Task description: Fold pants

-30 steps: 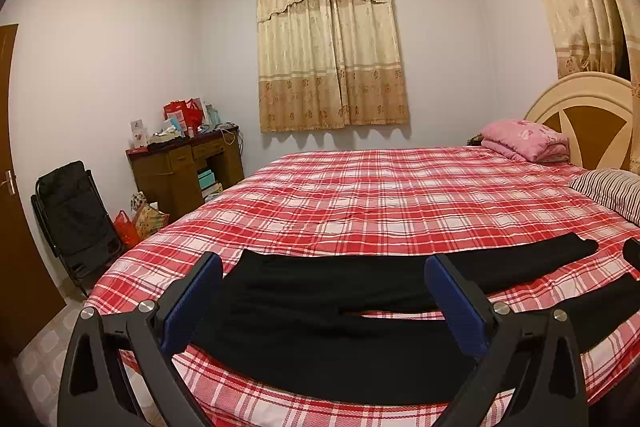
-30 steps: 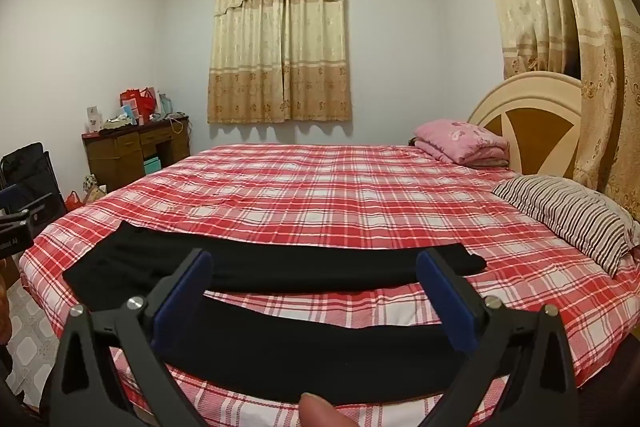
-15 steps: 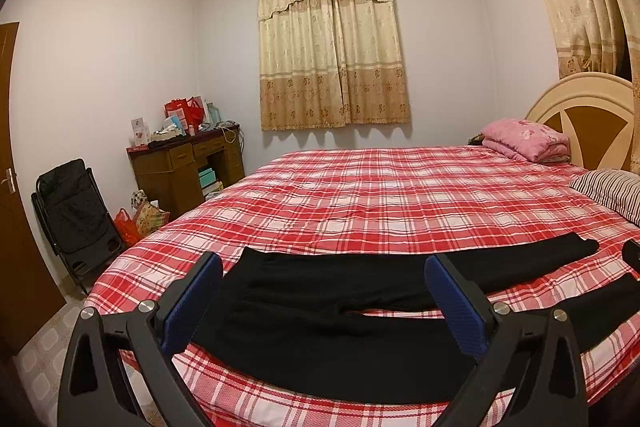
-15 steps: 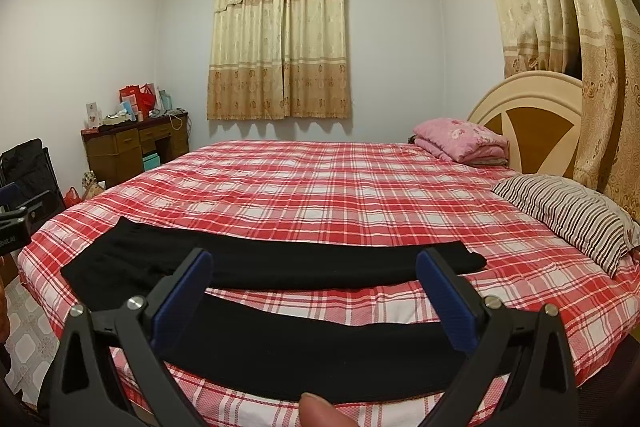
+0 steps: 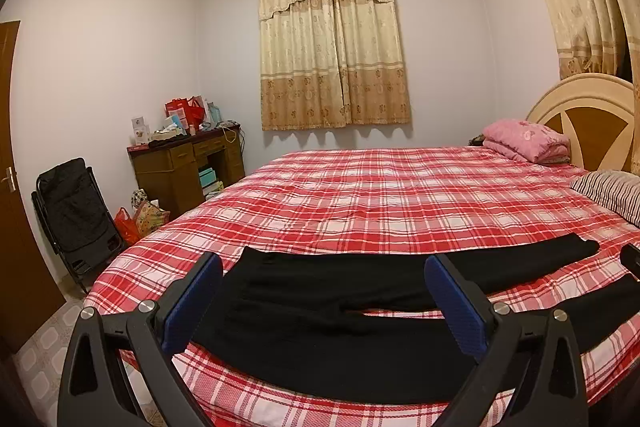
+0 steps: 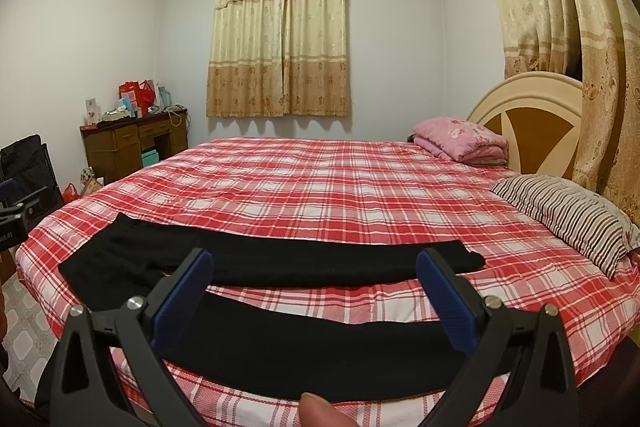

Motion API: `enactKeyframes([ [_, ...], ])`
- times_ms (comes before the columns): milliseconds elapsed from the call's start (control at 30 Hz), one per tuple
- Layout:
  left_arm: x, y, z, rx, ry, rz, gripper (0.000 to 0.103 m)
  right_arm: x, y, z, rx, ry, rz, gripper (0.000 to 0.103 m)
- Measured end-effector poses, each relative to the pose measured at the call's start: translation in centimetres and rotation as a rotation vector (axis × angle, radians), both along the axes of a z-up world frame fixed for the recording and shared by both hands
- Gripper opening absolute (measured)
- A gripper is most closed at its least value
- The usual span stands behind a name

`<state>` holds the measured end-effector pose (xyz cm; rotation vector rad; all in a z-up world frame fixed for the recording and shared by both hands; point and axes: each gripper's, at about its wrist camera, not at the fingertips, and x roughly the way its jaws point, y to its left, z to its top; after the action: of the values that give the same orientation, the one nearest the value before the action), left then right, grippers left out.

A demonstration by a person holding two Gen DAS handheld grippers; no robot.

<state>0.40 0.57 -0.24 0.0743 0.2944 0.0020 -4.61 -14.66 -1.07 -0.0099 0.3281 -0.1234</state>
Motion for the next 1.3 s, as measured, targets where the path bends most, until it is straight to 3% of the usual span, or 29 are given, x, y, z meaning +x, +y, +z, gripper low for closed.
enactKeyframes([
  [1300, 0.95, -0.16, -1.0, 0.007, 0.029, 0.001, 0.102, 0.54, -0.05, -0.9, -0.015, 0.031, -0.002, 0.103],
])
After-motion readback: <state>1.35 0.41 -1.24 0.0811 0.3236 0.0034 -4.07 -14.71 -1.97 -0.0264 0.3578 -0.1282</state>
